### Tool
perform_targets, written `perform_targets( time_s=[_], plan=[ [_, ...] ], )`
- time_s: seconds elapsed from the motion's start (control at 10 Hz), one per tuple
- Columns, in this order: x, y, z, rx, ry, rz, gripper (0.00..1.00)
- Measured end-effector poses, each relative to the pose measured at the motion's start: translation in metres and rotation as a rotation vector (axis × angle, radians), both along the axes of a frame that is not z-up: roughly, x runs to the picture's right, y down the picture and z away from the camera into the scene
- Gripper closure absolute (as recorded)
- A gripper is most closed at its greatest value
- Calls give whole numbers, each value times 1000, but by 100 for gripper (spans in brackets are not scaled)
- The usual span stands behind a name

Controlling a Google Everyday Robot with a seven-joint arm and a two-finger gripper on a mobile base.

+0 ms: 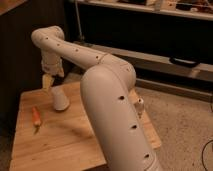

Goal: Place the ceramic cup over the eraser

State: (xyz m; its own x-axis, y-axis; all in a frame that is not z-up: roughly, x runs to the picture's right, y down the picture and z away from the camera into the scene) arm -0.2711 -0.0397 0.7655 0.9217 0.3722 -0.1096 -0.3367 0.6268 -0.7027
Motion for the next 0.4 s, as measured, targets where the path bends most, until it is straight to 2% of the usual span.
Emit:
perform_targets(
  time_s=[0.4],
  plan=[
    [2, 0, -1, 3, 5, 10, 20]
  ],
)
